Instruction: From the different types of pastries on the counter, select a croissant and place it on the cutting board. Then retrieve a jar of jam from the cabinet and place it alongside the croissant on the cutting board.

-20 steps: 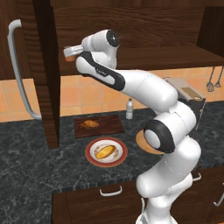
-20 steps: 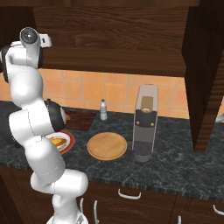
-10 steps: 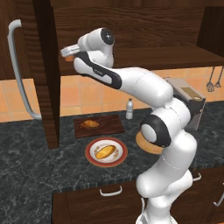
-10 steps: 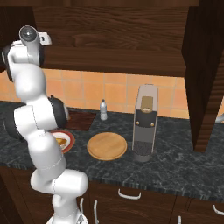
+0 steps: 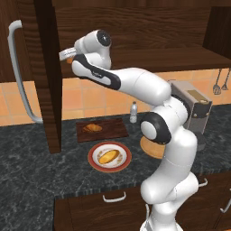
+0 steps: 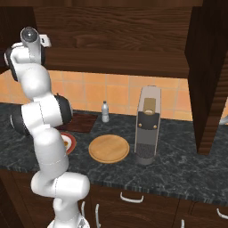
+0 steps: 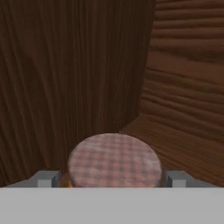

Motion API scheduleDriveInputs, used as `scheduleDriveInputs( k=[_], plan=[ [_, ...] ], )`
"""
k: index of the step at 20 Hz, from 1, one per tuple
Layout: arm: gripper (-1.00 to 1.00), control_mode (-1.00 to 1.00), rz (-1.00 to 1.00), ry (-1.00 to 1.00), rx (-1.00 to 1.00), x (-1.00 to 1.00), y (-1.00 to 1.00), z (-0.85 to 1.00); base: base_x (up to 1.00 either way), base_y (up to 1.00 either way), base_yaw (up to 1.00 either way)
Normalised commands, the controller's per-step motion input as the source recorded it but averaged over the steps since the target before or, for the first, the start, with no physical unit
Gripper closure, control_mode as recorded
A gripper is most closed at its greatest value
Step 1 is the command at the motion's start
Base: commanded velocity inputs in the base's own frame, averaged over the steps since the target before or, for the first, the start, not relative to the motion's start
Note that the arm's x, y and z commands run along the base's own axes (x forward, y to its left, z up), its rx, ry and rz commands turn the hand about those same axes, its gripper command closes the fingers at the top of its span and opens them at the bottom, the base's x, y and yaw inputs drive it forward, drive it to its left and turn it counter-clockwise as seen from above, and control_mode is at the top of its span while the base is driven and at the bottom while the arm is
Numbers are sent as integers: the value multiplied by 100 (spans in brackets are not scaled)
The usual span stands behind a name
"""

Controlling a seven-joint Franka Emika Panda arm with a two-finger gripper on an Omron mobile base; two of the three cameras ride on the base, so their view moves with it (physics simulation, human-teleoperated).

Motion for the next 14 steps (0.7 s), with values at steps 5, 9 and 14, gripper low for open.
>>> scheduleDriveInputs(
  k=[5, 9, 14],
  plan=[
    [100, -100, 3, 8, 0, 2, 2, -11, 0, 0, 0],
    [100, -100, 0, 5, 0, 1, 0, -7, 0, 0, 0],
    [100, -100, 0, 0, 0, -1, 0, -1, 0, 0, 0]
  ],
)
